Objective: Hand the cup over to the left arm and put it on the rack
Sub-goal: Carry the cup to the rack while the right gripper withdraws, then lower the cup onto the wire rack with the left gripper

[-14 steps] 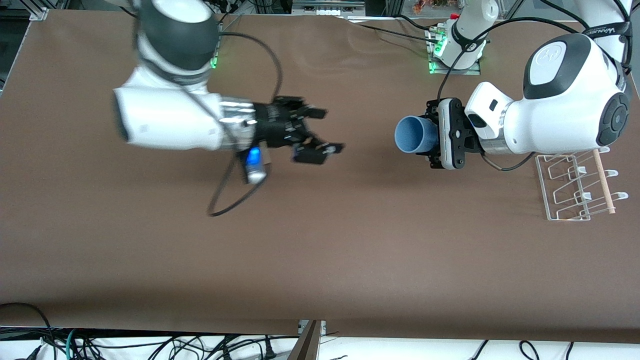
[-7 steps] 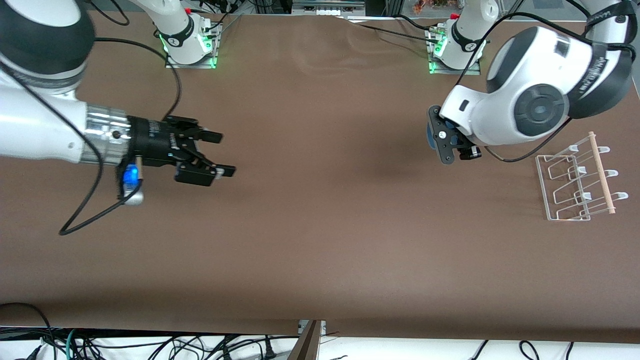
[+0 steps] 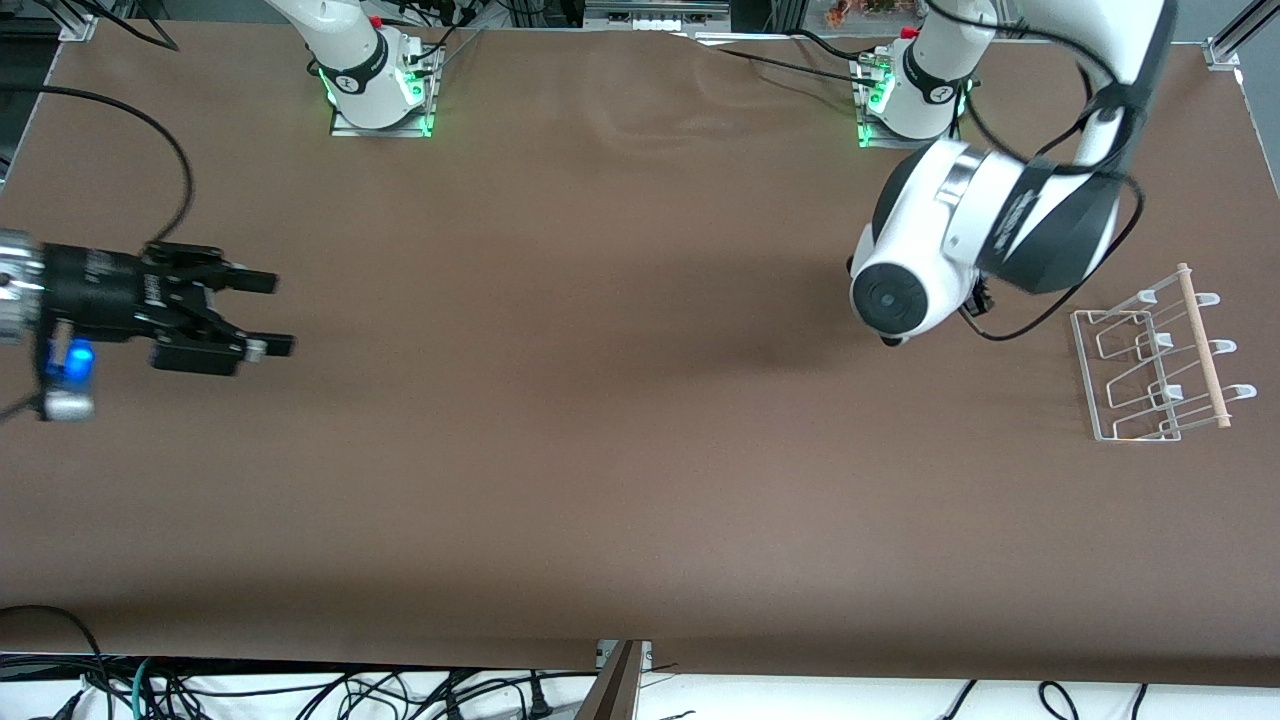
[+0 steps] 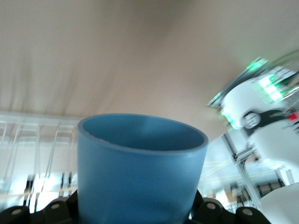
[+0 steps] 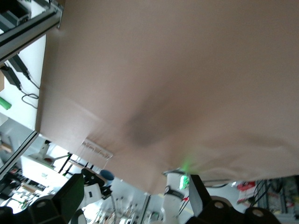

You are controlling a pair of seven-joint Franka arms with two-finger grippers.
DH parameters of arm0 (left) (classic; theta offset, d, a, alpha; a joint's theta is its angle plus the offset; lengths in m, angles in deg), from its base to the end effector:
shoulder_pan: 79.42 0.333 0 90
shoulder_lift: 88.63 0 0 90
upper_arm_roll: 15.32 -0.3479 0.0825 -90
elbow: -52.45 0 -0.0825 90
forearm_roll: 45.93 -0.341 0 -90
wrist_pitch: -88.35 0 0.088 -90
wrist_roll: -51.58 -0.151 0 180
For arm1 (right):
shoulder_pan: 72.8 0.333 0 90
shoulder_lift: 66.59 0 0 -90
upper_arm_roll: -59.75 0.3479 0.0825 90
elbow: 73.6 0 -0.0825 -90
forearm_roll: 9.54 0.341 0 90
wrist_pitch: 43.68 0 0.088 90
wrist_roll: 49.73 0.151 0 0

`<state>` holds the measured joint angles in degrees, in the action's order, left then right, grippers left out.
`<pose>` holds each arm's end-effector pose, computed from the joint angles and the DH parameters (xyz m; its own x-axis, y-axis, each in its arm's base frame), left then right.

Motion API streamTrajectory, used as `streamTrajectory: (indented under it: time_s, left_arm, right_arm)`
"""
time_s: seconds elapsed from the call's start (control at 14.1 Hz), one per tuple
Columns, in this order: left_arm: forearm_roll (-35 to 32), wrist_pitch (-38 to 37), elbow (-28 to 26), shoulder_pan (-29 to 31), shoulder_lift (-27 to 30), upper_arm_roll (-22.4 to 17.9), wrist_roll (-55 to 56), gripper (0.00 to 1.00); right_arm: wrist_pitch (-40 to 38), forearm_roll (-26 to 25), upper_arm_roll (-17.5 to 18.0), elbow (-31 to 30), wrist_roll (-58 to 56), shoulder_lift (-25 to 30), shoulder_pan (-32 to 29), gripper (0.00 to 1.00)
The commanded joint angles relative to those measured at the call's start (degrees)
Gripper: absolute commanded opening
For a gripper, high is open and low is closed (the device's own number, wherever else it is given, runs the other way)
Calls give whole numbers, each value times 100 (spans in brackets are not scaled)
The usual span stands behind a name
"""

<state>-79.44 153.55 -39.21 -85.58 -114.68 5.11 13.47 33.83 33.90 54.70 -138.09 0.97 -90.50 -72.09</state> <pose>0.5100 -0.1183 0.3851 0.1417 -0.5730 -0.8072 -0.8706 -0.4603 0.1739 0.6182 0.0816 0.5869 0.6018 -0.5315 -0.5960 -0.7842 -0.5344 -0.3153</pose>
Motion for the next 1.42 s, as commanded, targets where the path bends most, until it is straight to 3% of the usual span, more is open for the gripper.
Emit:
streamTrajectory:
  time_s: [0.0, 0.21, 0.36, 0.5, 0.78, 1.21, 1.35]
  left_arm:
    - [-1223, -25, -641, 166, 108, 13, 190, 15]
    - [-2375, 186, -1211, 649, 161, 13, 181, 15]
    - [-3403, 885, -1931, 1149, 423, 13, 181, 15]
    - [-4265, 1686, -2443, 1668, 618, 13, 181, 15]
    - [-5497, 2391, -2778, 2398, 610, 13, 207, 15]
    - [-5938, 2656, -3103, 2645, 496, -13, 1015, 16]
    - [-6158, 2831, -3183, 2786, 443, -13, 1261, 16]
  right_arm:
    - [431, -888, 354, -1529, -559, 1246, -1, 99]
    - [948, -2039, 793, -2503, -1033, 1931, 8, 99]
    - [1266, -2925, 1049, -3059, -1770, 2337, -1, 99]
    - [1424, -3342, 1059, -3376, -2351, 2557, -1, 99]
    - [1750, -4325, 1015, -3588, -3896, 2585, -36, 99]
    - [1531, -4442, 146, -3404, -5516, 2541, 166, 99]
    - [1513, -4433, 39, -3343, -5623, 2532, 272, 99]
